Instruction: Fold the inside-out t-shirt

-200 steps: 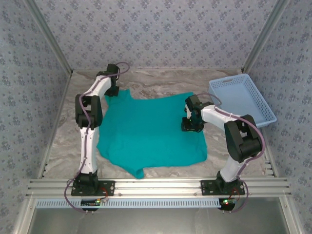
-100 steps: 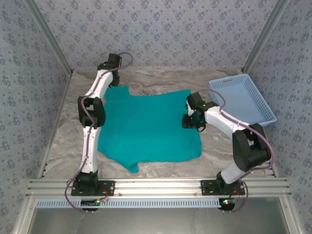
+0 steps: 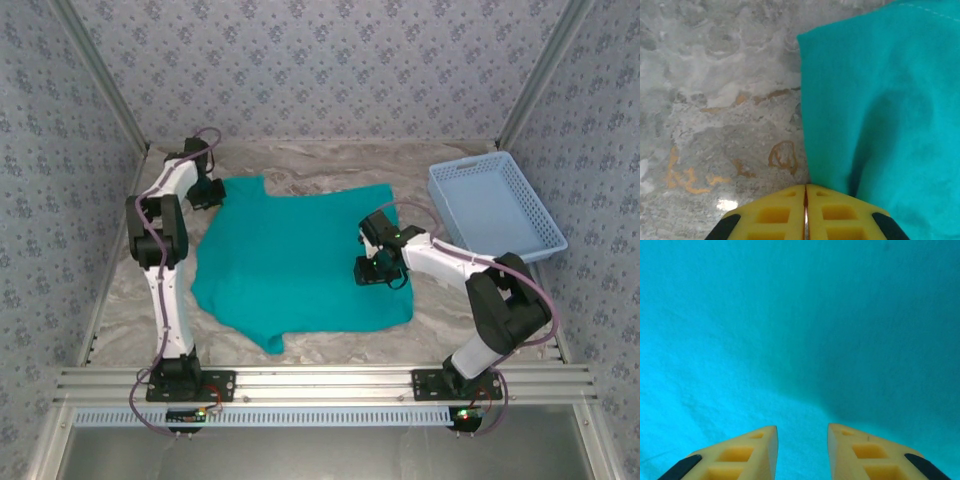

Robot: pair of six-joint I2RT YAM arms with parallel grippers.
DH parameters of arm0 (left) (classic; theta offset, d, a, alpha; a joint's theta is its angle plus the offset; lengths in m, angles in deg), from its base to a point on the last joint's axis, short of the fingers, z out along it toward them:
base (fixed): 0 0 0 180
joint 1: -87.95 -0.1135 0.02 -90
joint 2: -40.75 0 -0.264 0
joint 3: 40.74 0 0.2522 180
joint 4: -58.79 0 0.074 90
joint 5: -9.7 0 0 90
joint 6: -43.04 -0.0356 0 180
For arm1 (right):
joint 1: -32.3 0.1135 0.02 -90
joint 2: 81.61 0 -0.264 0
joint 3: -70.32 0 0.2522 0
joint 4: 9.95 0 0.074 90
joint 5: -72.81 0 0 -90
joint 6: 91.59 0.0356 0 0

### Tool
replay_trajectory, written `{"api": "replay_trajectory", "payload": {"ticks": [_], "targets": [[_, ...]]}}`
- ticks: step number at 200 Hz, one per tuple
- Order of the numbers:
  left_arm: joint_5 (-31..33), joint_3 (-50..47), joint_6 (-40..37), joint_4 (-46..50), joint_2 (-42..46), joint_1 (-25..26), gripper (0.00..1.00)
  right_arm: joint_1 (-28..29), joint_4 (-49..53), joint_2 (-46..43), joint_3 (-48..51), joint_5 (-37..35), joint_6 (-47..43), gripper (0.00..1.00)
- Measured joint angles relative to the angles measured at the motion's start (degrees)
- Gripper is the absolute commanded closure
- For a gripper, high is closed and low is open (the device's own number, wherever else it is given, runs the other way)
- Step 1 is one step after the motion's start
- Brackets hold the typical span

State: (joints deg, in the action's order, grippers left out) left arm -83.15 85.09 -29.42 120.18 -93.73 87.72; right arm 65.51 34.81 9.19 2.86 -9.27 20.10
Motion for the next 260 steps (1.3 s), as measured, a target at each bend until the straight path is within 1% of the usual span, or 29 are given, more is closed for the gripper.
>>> {"api": "replay_trajectory", "payload": {"ticks": [13, 30, 46, 57, 66, 72, 81, 139, 157, 161, 173, 188, 197, 210, 224, 241, 260], "targets": [[-1.44, 3.17, 0.42, 0.0, -1.75, -0.2, 0.93, 0.11, -0.72, 0.0, 1.14, -0.46, 0.39, 0.67], [-1.86, 7.15, 0.42, 1.31, -4.2, -0.46, 1.0, 0.11, -1.11, 0.31, 2.62, -1.38, 1.16, 0.68], [-0.94, 9.9, -0.15, 2.82, -5.62, -0.52, 1.0, 0.11, -1.01, 0.92, 3.26, -2.71, 1.64, 0.68], [0.0, 11.26, -1.9, 4.02, -6.21, -0.44, 1.0, 0.09, -1.01, 1.11, 3.48, -3.56, 1.86, 0.69], [1.68, 12.0, -3.65, 4.37, -6.51, -0.26, 1.0, 0.09, -1.05, 1.11, 3.56, -4.15, 1.95, 0.69], [2.51, 12.5, -5.18, 4.74, -6.8, -0.22, 1.0, 0.11, -1.09, 1.11, 3.63, -4.39, 2.05, 0.66], [4.55, 13.4, -7.39, 5.31, -7.17, -0.07, 1.0, 0.11, -1.16, 1.11, 3.67, -4.61, 2.38, 0.65], [19.28, 17.11, -21.22, 6.36, -9.77, 0.37, 1.0, -0.04, -0.59, 1.11, 3.61, -8.11, 3.13, 0.65], [20.13, 19.71, -23.1, 6.91, -11.19, 0.61, 1.0, -0.24, -0.42, 1.11, 3.61, -8.63, 2.97, 0.65], [19.87, 20.65, -23.17, 7.19, -11.67, 0.68, 1.0, -0.31, -0.42, 1.11, 3.61, -8.68, 2.93, 0.65], [16.92, 22.47, -21.92, 8.17, -11.96, 0.61, 0.94, -0.33, -0.37, 1.11, 3.5, -8.66, 2.86, 0.65], [10.78, 22.45, -18.23, 8.04, -10.71, 0.11, 0.87, -0.35, 0.04, 1.55, 3.02, -8.68, 2.69, 0.64], [6.12, 19.45, -14.86, 6.19, -8.55, -0.37, 0.85, -0.35, 0.48, 2.1, 2.47, -8.74, 2.67, 0.63], [-0.5, 12.98, -9.75, 3.45, -4.37, -1.25, 0.84, -0.35, 0.92, 2.75, 1.66, -8.9, 2.49, 0.6], [-6.34, 8.02, -4.72, 1.95, -1.27, -2.08, 0.81, -0.44, 0.92, 3.13, 1.18, -9.05, 2.16, 0.6], [-10.64, 4.9, -0.11, 0.15, -0.2, -2.75, 0.79, -0.83, 0.92, 3.17, 1.14, -9.03, 1.6, 0.6], [-13.27, 3.23, 3.23, -0.81, -0.61, -3.04, 0.79, -1.31, 0.9, 3.17, 1.14, -8.83, 1.09, 0.6]]}}
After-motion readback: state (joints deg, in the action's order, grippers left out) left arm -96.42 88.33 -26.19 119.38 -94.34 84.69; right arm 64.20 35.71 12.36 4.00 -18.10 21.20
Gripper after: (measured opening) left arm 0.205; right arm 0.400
